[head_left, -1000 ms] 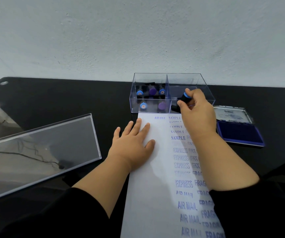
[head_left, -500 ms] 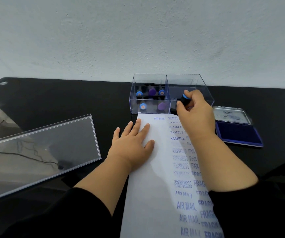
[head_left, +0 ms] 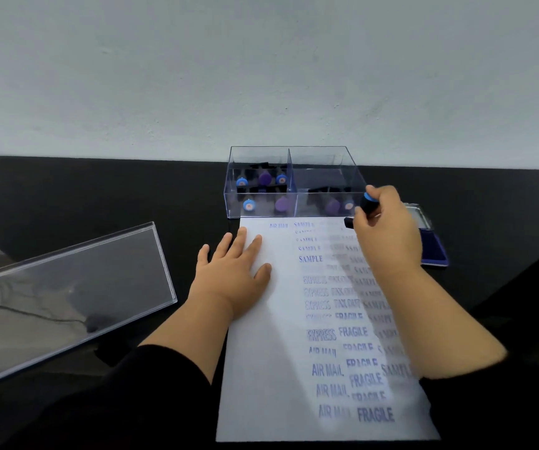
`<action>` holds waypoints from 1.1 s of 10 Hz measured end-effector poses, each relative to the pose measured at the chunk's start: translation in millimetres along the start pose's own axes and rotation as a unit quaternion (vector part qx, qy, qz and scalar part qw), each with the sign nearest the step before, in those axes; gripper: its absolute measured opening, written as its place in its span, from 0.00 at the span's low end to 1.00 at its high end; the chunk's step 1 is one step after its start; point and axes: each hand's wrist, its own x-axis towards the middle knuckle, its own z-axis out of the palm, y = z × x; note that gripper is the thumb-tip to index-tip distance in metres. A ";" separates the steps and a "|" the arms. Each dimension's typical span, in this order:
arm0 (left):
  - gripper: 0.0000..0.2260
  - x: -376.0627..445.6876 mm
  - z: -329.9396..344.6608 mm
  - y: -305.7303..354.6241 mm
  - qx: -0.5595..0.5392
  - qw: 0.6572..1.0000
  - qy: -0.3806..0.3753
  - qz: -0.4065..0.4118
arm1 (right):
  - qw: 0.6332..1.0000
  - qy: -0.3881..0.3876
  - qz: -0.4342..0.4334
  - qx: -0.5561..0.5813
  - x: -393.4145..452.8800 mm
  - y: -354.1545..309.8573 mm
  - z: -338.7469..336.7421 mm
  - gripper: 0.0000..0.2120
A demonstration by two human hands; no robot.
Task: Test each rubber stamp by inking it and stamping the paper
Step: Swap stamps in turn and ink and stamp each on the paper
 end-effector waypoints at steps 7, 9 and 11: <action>0.25 0.2 1.2 0.7 -0.003 1.000 0.011 0.005 | 0.993 0.024 0.054 -0.099 -14.7 30.2 -29.7 0.10; 0.25 -0.9 1.4 0.4 -0.005 1.000 0.013 0.006 | 0.990 0.005 0.060 -0.131 -4.7 27.6 -30.6 0.10; 0.25 -1.7 1.2 0.9 -0.003 1.000 0.013 0.007 | 0.990 0.011 0.054 -0.127 -11.1 26.0 -29.6 0.09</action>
